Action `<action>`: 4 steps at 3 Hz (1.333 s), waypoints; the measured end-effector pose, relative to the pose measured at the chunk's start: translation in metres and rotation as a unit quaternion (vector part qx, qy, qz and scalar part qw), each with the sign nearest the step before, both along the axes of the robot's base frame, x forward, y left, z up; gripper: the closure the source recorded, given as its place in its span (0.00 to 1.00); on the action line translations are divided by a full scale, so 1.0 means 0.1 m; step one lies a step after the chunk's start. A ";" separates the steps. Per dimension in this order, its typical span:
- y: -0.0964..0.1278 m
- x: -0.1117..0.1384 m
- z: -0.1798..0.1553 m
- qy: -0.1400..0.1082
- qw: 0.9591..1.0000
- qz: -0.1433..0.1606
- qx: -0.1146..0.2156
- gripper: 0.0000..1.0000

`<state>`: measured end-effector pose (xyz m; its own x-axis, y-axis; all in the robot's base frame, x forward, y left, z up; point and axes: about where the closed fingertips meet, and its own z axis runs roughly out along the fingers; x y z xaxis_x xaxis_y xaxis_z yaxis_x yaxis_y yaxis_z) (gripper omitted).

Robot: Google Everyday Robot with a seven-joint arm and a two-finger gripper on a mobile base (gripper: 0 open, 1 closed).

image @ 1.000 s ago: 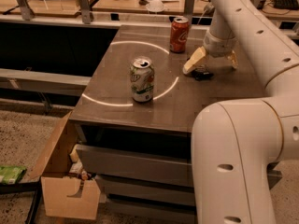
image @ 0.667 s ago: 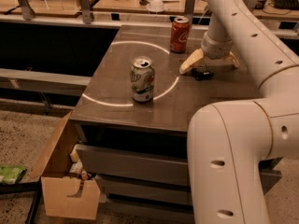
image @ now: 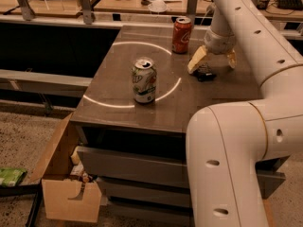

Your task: Pick rxbar chocolate

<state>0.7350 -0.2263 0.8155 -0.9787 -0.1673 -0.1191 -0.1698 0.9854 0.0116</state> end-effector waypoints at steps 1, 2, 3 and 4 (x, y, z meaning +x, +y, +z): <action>-0.01 -0.01 0.02 0.000 1.000 -0.001 0.000 0.76; -0.01 -0.01 0.04 0.000 1.000 -0.001 0.000 0.77; -0.01 -0.02 0.05 0.000 1.000 -0.002 -0.001 0.78; -0.02 -0.03 0.06 0.000 1.000 -0.003 -0.001 0.79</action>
Offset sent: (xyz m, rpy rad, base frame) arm -0.0339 0.0131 0.0993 -0.0265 -0.1018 0.1173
